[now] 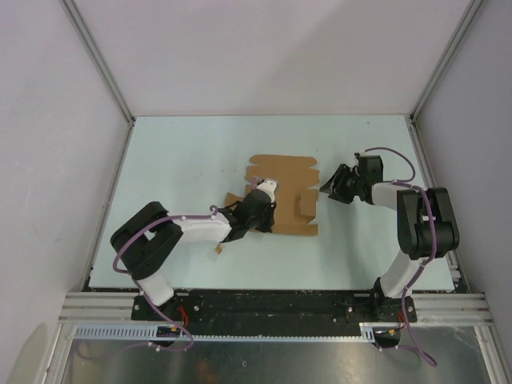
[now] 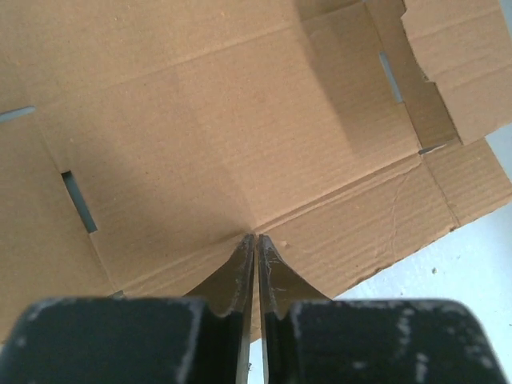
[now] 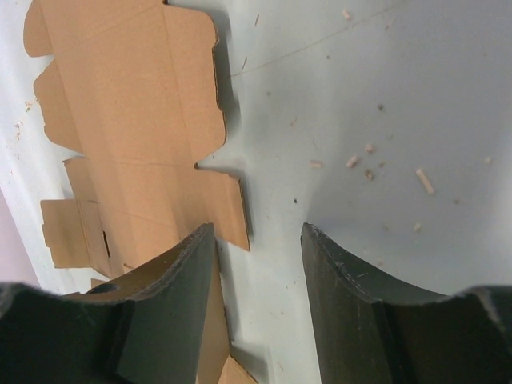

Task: Fold the paper box

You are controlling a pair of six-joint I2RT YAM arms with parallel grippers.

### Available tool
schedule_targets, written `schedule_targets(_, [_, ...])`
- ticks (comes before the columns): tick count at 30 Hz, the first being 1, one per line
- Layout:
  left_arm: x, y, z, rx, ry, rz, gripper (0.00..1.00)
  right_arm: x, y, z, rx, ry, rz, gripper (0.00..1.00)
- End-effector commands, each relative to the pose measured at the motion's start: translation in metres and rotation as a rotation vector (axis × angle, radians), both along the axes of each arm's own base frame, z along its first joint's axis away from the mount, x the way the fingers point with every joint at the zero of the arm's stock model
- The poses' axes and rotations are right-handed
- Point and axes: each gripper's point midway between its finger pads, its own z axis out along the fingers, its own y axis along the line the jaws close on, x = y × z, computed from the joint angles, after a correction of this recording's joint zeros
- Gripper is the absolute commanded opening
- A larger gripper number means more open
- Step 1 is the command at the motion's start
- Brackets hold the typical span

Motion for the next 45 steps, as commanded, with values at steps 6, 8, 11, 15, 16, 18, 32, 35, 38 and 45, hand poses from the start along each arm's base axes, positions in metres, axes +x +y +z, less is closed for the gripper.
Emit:
schedule_targets(6, [0.005, -0.008, -0.006, -0.007, -0.01, -0.029, 0.0, 0.034, 0.013, 0.008, 0.059, -0.064, 0.047, 0.55])
schedule_targets(8, [0.004, -0.008, -0.008, -0.008, -0.005, -0.033, 0.0, 0.035, 0.016, 0.005, 0.069, -0.055, 0.06, 0.55])
schedule_targets(11, [0.003, -0.007, -0.01, -0.006, 0.0, -0.031, 0.0, 0.036, 0.022, 0.004, 0.086, -0.049, 0.079, 0.55])
schedule_targets(15, [0.003, -0.008, -0.011, -0.008, 0.002, -0.033, 0.0, 0.034, 0.028, 0.0, 0.115, -0.034, 0.099, 0.55])
schedule_targets(16, [0.003, -0.007, -0.012, -0.006, 0.002, -0.03, 0.0, 0.034, 0.029, 0.0, 0.121, -0.033, 0.102, 0.55])
schedule_targets(18, [0.003, -0.007, -0.012, -0.005, 0.001, -0.031, 0.0, 0.033, 0.033, -0.001, 0.134, -0.025, 0.112, 0.55])
schedule_targets(32, [0.006, -0.005, -0.012, -0.005, 0.003, -0.023, 0.0, 0.018, 0.044, 0.009, 0.178, 0.004, 0.169, 0.54])
schedule_targets(35, [0.006, -0.004, -0.013, -0.001, 0.003, -0.019, 0.0, 0.018, 0.048, 0.018, 0.202, -0.013, 0.183, 0.54])
schedule_targets(38, [0.006, -0.003, -0.013, -0.001, 0.003, -0.017, 0.0, 0.019, 0.05, 0.027, 0.214, -0.027, 0.185, 0.54])
schedule_targets(45, [0.006, -0.002, -0.014, -0.001, 0.005, -0.017, 0.0, 0.016, 0.054, 0.04, 0.25, -0.038, 0.201, 0.53])
